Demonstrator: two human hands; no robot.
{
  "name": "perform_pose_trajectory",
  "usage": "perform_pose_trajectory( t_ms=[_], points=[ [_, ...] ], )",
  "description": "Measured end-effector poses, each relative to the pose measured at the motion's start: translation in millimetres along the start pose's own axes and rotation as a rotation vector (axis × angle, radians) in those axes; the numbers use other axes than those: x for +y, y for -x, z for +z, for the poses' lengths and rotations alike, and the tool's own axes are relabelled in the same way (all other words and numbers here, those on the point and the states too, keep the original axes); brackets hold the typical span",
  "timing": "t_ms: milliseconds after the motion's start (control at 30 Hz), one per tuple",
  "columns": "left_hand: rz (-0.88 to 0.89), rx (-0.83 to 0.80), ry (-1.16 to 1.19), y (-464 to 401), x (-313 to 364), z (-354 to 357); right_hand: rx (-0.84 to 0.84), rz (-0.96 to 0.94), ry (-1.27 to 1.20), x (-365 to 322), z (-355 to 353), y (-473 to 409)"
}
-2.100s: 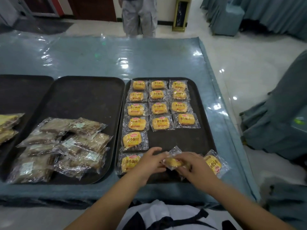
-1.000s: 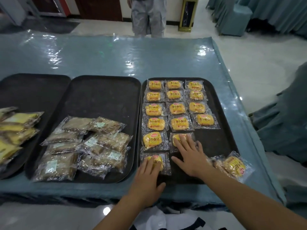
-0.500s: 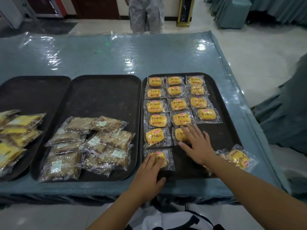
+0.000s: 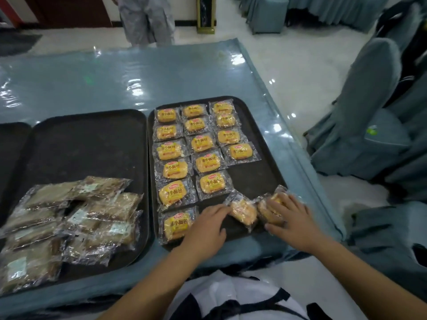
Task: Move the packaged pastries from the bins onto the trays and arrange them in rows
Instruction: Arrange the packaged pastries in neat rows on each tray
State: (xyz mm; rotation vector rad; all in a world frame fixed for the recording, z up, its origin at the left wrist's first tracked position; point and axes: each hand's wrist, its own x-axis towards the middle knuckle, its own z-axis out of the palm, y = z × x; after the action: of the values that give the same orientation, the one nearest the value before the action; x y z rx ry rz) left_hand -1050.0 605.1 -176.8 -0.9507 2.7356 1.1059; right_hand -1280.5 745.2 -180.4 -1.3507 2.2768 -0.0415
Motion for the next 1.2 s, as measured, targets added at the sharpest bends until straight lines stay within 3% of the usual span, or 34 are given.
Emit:
perform_pose_trajectory(
  t_ms=[200,367,667,767,1067,1200],
  points=[
    [0.077,-0.118,-0.352,-45.9,15.6,16.3,0.016,-0.031,0.164,3.3,-1.4,-8.0],
    [0.107,-0.100,-0.376,-60.1,23.0,23.2,0.080,-0.063,0.166,17.2,-2.1,-20.8],
    [-0.152,-0.056,0.126,-32.1,44.5,-14.0,0.150,-0.154,0.102,36.3,5.7,-22.0],
    [-0.317,-0.083,0.333,-30.6,47.8,-31.5,0.160,-0.180,0.082,43.0,11.1,-23.3],
    [-0.443,-0.109,0.441,-38.1,51.1,-48.5,0.189,-0.214,0.038,49.5,17.5,-23.3],
    [-0.503,0.009,0.473,-44.4,52.3,-44.6,0.210,-0.211,0.029,51.2,22.0,-22.2]
  ],
)
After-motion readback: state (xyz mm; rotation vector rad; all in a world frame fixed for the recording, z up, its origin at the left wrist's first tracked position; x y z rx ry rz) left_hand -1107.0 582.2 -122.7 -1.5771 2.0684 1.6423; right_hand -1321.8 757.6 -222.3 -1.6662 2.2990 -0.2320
